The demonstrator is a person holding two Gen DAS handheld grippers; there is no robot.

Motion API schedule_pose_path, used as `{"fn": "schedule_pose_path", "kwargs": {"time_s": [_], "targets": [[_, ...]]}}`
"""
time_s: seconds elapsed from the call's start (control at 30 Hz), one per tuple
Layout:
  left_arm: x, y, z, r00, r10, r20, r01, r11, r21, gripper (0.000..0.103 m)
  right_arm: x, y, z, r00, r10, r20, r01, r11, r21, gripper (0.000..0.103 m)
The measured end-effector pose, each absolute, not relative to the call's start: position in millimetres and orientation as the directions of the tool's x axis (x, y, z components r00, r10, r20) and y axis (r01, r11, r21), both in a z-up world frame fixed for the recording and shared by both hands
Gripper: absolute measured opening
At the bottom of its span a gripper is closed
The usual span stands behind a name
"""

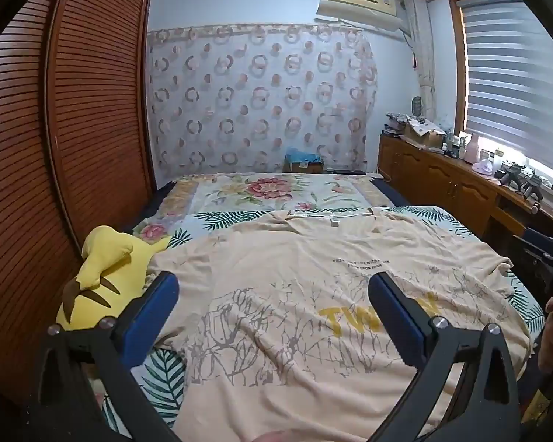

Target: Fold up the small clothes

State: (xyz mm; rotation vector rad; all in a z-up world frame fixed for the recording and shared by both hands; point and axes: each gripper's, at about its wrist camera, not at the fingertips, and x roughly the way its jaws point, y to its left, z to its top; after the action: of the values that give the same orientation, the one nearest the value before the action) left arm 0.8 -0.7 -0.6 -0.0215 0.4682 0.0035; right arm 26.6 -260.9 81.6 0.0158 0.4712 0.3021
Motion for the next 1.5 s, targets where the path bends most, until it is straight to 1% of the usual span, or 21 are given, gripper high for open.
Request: {"fn": "schedule_pose_path", "kwargs": {"time_s": [0.03, 0.07, 0.1, 0.17, 0.2, 1.5], "targets": [[1, -2, -1, 0.892, 0.000, -0.453, -0.009, 1.000, -0.018, 0.103, 26, -261, 82, 0.847, 0.298, -0.439, -0.284, 0.954, 0.100, 0.103], [4, 3, -2, 0.890, -0.019, -0.455, -0.001, 0.999, -0.042, 0.103, 26, -261, 82, 0.848, 0.297, -0.440, -0.284, 0.954, 0.096, 0.103], [4, -2, -4, 0.894, -0.008, -0.447, 0.001, 1.000, -0.014, 0.103, 26, -262, 82, 0.846, 0.301, -0.440, -0.282, 0.953, 0.110, 0.103], [-1, -5, 0, 0.899, -0.005, -0.438, 0.002, 1.000, -0.007, 0.103, 26, -262, 83, 0.845, 0.300, -0.442, -0.282, 0.953, 0.107, 0.103], [0, -4, 0, 0.893, -0.007, -0.451, 0.000, 1.000, -0.016, 0.103, 26, -262, 83, 0.845, 0.299, -0.443, -0.282, 0.954, 0.105, 0.103], [-9, -7, 10, 0.906, -0.008, -0.424, 0.003, 1.000, -0.014, 0.103, 25, -256, 94, 0.851, 0.295, -0.435, -0.280, 0.955, 0.101, 0.103]]}}
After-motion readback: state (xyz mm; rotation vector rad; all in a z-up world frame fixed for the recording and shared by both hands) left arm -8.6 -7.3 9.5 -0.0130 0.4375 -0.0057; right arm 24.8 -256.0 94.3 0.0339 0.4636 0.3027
